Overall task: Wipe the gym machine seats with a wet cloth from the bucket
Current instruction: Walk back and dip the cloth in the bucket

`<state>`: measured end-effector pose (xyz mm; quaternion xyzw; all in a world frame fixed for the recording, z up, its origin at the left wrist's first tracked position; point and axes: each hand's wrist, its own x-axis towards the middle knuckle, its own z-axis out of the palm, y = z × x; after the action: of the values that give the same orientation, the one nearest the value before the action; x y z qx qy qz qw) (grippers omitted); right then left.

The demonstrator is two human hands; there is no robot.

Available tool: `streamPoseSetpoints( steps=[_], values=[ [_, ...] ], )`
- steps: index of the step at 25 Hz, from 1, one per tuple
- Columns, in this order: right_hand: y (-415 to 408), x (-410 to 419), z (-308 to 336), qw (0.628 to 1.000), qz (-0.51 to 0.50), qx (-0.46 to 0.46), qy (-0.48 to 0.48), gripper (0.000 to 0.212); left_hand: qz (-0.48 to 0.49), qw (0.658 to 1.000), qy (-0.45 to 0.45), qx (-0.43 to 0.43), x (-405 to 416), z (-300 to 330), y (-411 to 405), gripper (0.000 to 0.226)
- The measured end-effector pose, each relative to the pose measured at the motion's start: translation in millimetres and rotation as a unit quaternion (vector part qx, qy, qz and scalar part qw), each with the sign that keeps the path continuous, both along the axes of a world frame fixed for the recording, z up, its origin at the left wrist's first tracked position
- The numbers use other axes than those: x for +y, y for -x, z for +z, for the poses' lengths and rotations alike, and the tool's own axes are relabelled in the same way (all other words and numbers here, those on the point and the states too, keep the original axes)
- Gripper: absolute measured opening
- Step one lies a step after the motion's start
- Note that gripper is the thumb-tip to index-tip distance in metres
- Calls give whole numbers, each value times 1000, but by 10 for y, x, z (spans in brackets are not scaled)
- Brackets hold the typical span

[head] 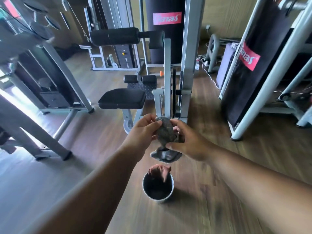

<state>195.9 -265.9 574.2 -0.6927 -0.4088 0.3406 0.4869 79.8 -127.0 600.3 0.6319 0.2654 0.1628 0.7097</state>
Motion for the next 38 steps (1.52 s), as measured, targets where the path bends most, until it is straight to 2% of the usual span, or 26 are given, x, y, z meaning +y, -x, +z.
streamPoseSetpoints(
  steps=[2,5,7,10,14,17,21,24,26,29,32,36,38],
  values=[
    [-31,51,55,1000,4,7,2,57,-27,998,-64,3,75,35,10,12],
    [-63,206,143,996,-28,-75,26,26,-57,991,-118,-24,273,135,-5,8],
    [-77,348,186,991,-54,-126,2,11,-70,986,-145,-49,426,195,-9,9],
    [-83,618,256,988,-80,-129,-13,16,-103,979,-159,-76,689,262,20,24],
    [-39,960,373,992,-65,-104,-17,26,-122,971,-192,-77,1165,381,14,24],
    [-47,1095,437,989,-85,-121,12,19,-131,969,-194,-83,1496,448,-14,26],
    [-44,1153,468,983,-120,-134,48,23,-161,954,-241,-72,1801,431,-43,28],
    [-112,1148,484,971,-145,-169,88,19,-140,953,-263,-60,1967,372,-83,24],
    [-188,1129,489,958,-156,-218,105,21,-125,950,-284,-39,2011,324,-107,19],
    [-309,1088,483,944,-164,-264,114,25,-100,946,-307,5,1974,250,-141,26],
    [-427,1031,501,930,-156,-301,140,34,-76,944,-318,37,1814,207,-182,23],
    [-606,878,500,927,-86,-301,209,23,-51,930,-353,85,1516,126,-270,22],
    [-705,783,447,934,-64,-279,214,22,-36,923,-368,103,1429,46,-310,25]
  ],
)
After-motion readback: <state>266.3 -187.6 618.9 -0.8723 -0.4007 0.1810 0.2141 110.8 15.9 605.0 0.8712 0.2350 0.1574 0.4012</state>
